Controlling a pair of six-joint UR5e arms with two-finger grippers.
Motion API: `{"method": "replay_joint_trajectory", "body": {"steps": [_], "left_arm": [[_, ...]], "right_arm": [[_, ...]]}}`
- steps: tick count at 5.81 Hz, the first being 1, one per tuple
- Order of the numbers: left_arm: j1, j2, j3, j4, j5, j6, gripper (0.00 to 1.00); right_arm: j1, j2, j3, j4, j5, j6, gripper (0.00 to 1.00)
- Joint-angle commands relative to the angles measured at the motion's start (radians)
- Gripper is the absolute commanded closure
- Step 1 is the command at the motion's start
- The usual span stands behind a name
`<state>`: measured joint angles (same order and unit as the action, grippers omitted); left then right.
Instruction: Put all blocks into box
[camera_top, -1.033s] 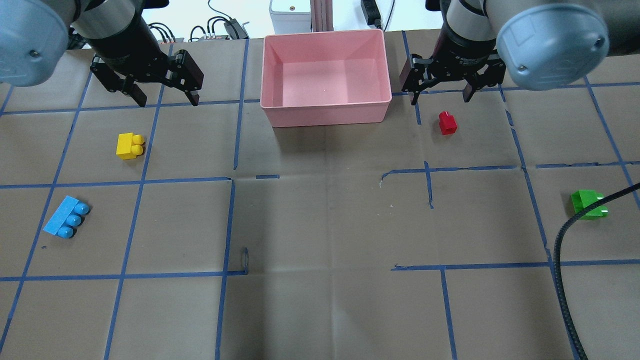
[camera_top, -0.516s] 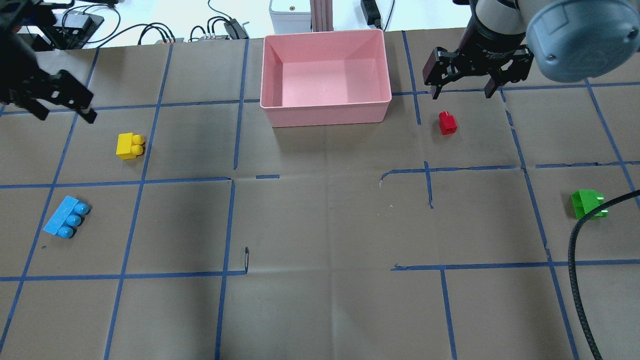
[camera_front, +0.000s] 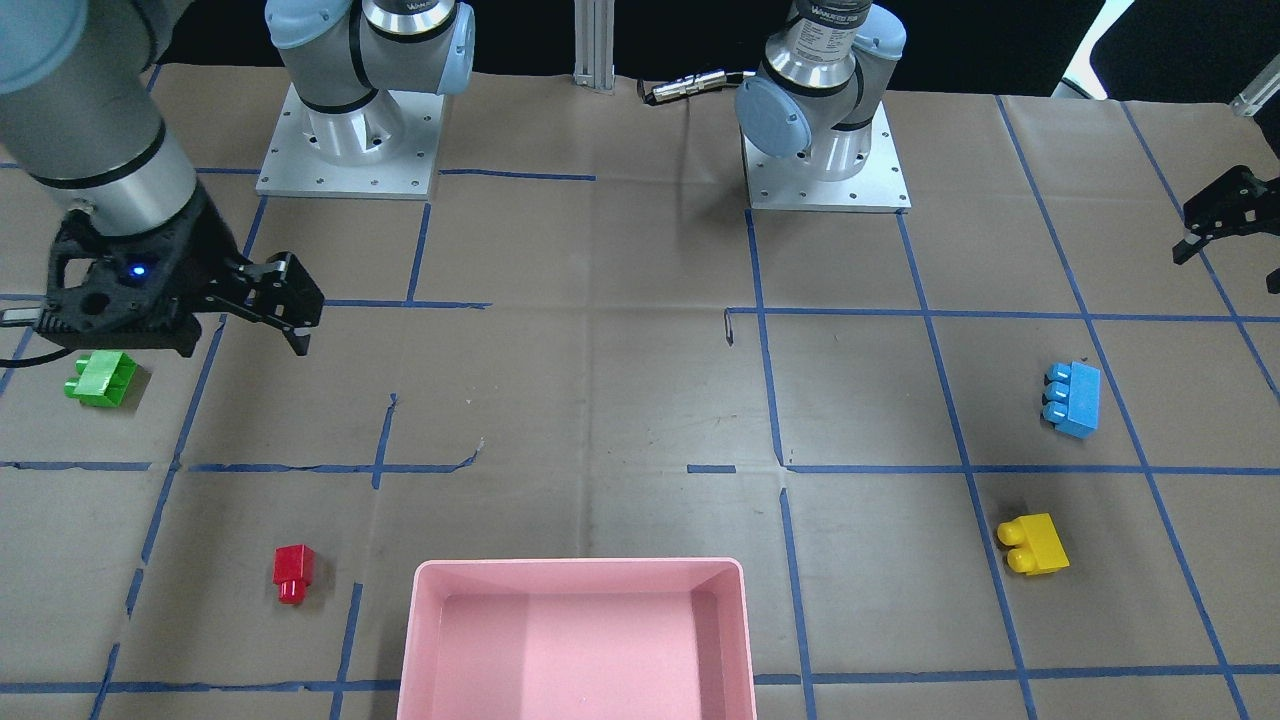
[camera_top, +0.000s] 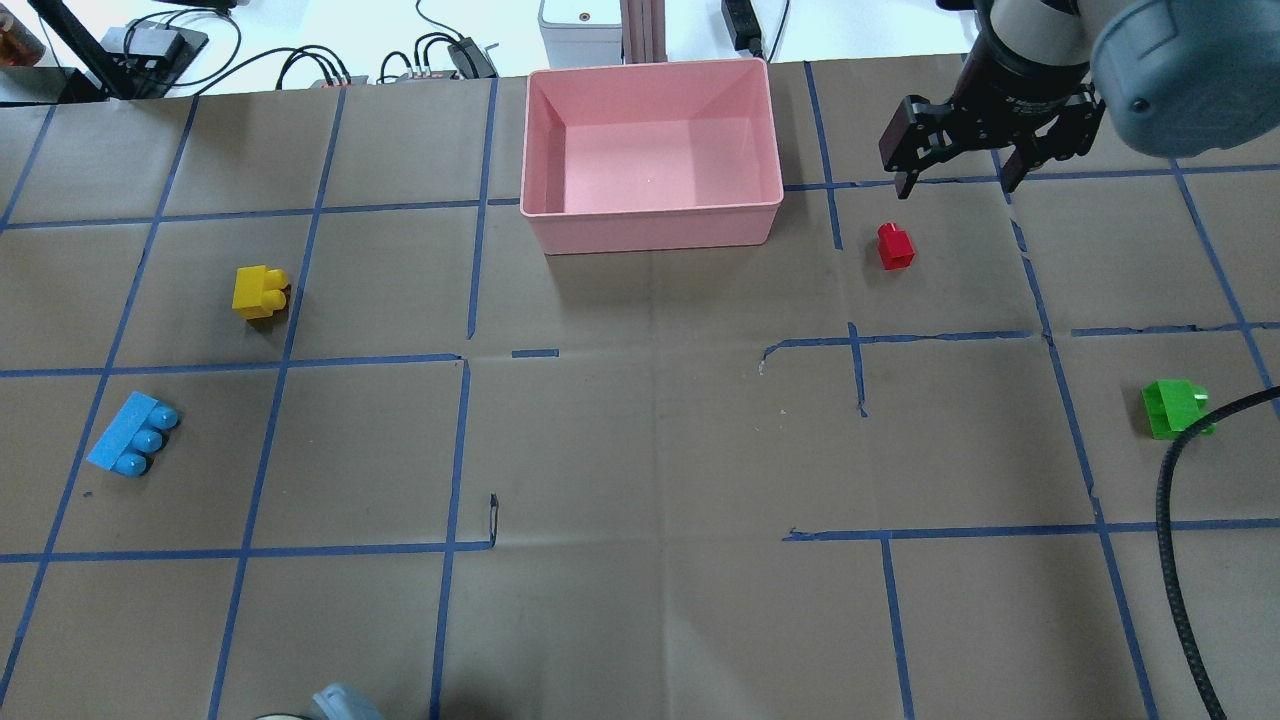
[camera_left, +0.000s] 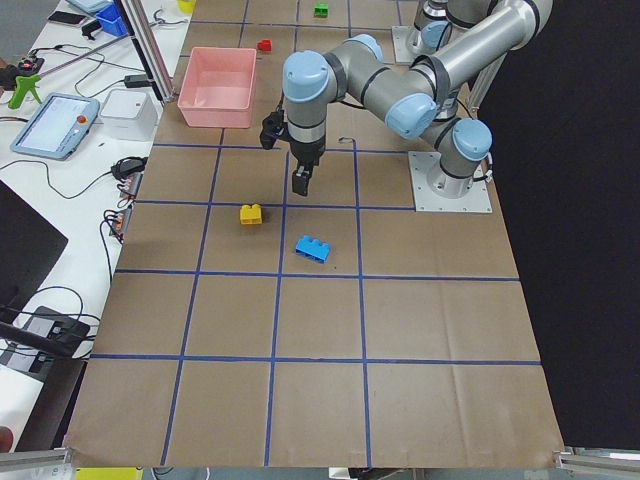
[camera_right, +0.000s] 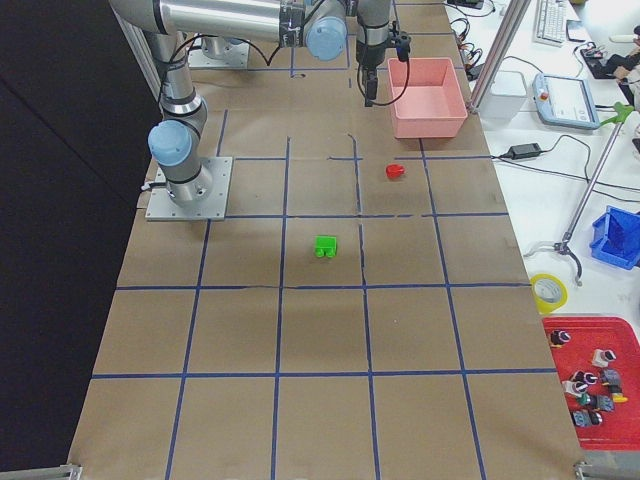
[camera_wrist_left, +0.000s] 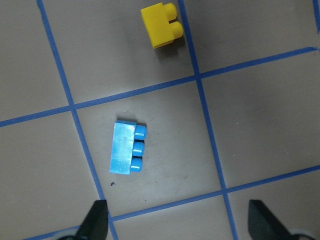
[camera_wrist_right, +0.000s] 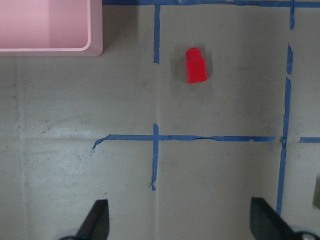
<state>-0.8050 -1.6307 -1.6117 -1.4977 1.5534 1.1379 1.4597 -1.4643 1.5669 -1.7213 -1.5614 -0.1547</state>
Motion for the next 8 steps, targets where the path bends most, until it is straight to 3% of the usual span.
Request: {"method": "replay_joint_trajectory", "body": {"steps": [1, 4, 6, 7, 8], "left_arm": [[0.017, -0.049, -0.074, 0.100, -0.006, 0.128, 0.01], [0.017, -0.093, -0.287, 0.403, -0.010, 0.129, 0.01], [0.018, -0.161, -0.376, 0.590, -0.013, 0.097, 0.01], [0.020, -0.213, -0.381, 0.658, -0.038, 0.089, 0.01], [0.021, -0.237, -0.381, 0.662, -0.059, 0.044, 0.01]], "right_arm": [[-0.222, -0.048, 0.094, -0.024, 0.009, -0.282, 0.01], [-0.534, -0.090, 0.231, -0.104, 0.058, -0.517, 0.04], [-0.567, -0.067, 0.351, -0.335, 0.080, -0.572, 0.00], [-0.590, -0.056, 0.442, -0.342, 0.087, -0.572, 0.00], [-0.639, -0.048, 0.512, -0.485, 0.086, -0.578, 0.01]]}}
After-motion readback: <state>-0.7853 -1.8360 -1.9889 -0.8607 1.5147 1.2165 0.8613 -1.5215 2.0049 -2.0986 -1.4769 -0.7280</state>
